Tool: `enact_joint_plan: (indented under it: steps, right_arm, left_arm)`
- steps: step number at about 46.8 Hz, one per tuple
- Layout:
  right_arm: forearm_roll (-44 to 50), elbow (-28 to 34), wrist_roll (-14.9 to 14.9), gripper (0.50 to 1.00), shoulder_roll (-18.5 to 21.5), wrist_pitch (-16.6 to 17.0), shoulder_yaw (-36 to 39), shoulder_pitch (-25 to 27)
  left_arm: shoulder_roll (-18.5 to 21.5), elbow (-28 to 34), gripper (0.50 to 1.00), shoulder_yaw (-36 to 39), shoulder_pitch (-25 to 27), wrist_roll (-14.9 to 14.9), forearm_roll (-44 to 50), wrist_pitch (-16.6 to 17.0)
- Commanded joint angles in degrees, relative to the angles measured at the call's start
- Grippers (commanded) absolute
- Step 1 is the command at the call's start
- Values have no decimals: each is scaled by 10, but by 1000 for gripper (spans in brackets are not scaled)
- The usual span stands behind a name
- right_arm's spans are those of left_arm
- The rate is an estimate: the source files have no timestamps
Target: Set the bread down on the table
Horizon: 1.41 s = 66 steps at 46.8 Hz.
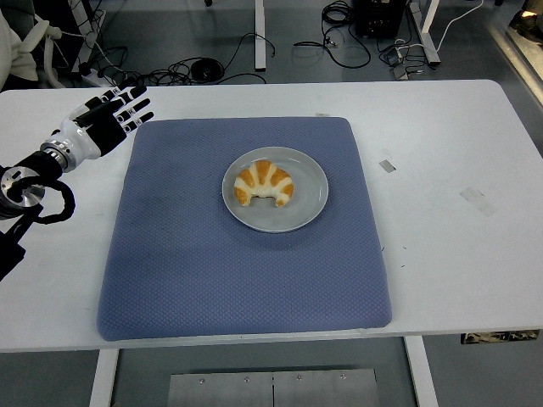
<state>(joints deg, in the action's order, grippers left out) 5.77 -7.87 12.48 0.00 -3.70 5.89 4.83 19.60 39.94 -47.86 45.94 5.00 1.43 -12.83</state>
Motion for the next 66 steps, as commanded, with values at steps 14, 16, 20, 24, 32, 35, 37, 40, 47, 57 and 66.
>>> enact_joint_plan:
  steps: [14, 16, 20, 24, 32, 35, 37, 40, 47, 57, 66]
  right_arm:
    - [0, 0, 0, 1000, 0, 0, 0, 0]
    - [0, 0, 0, 1000, 0, 0, 0, 0]
    - [0, 0, 0, 1000, 0, 0, 0, 0]
    - [0, 0, 0, 1000, 0, 0, 0, 0]
    - [0, 0, 0, 1000, 0, 0, 0, 0]
    - [0, 0, 0, 1000, 0, 0, 0, 0]
    - [-1, 0, 0, 1000, 0, 0, 0, 0]
    - [0, 0, 0, 1000, 0, 0, 0, 0]
    - [0, 0, 0, 1000, 0, 0, 0, 0]
    - [0, 0, 0, 1000, 0, 0, 0, 0]
    - [-1, 0, 0, 1000, 0, 0, 0, 0]
  left_arm:
    - [3, 3, 983, 3, 7, 0, -2, 5]
    - [5, 4, 983, 5, 11, 0, -5, 6]
    - [9, 7, 983, 8, 20, 2, -8, 5]
    - [16, 9, 984, 10, 29, 4, -10, 3]
    - [25, 9, 983, 38, 54, 4, -43, -1]
    - [32, 9, 983, 41, 58, 4, -65, 0]
    - [32, 9, 983, 40, 60, 4, -76, 0]
    - [32, 10, 983, 41, 64, 3, -92, 0]
    - [31, 10, 983, 48, 73, 3, -166, -1]
    - [28, 10, 984, 69, 93, 4, -213, 0]
    - [31, 16, 983, 131, 124, 12, -210, -2]
